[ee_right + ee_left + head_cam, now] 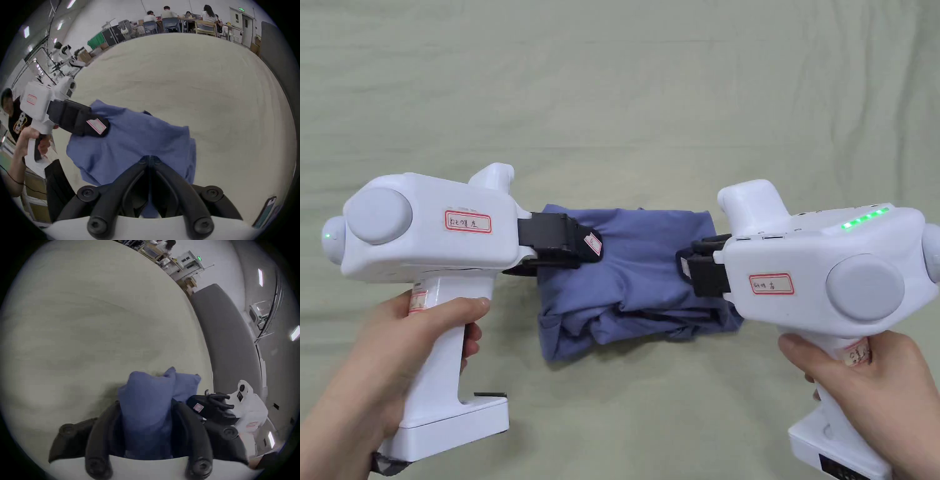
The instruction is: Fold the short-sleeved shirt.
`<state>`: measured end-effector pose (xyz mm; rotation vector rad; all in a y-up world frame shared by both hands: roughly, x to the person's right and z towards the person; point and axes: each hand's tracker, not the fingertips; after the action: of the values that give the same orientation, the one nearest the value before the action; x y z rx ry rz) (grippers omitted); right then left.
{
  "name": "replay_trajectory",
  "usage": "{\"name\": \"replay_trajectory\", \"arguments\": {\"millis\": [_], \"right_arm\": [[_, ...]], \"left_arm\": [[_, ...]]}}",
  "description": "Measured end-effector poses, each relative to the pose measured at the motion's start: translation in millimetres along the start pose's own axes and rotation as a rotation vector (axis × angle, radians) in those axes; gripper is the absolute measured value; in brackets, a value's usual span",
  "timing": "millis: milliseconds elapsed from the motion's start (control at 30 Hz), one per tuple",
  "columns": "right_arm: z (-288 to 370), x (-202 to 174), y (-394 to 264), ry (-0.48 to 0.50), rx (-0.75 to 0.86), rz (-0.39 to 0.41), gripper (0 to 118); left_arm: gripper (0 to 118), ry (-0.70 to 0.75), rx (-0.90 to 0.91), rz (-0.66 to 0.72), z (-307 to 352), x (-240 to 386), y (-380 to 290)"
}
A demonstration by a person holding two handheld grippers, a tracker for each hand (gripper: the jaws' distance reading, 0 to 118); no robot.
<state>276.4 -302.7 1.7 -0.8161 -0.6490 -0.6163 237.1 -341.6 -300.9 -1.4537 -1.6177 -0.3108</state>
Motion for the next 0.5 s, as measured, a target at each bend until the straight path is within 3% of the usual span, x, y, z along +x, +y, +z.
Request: {"name": "replay_trajectory", "arguments": {"millis": [200,333,500], "right_arm": [[16,-44,27,0.060,0.106,0.014,5],[28,-69,40,0.084,0.144,0.032,5],[25,-96,49,0.083,0.152,0.075,5]], "left_arm": [[43,0.189,0.009,-0.162,84,-14,30],[44,0.524,-0.010,-0.238,161,-60,54],[44,0.910,-0.042,-0.175,238,-140,81]]}}
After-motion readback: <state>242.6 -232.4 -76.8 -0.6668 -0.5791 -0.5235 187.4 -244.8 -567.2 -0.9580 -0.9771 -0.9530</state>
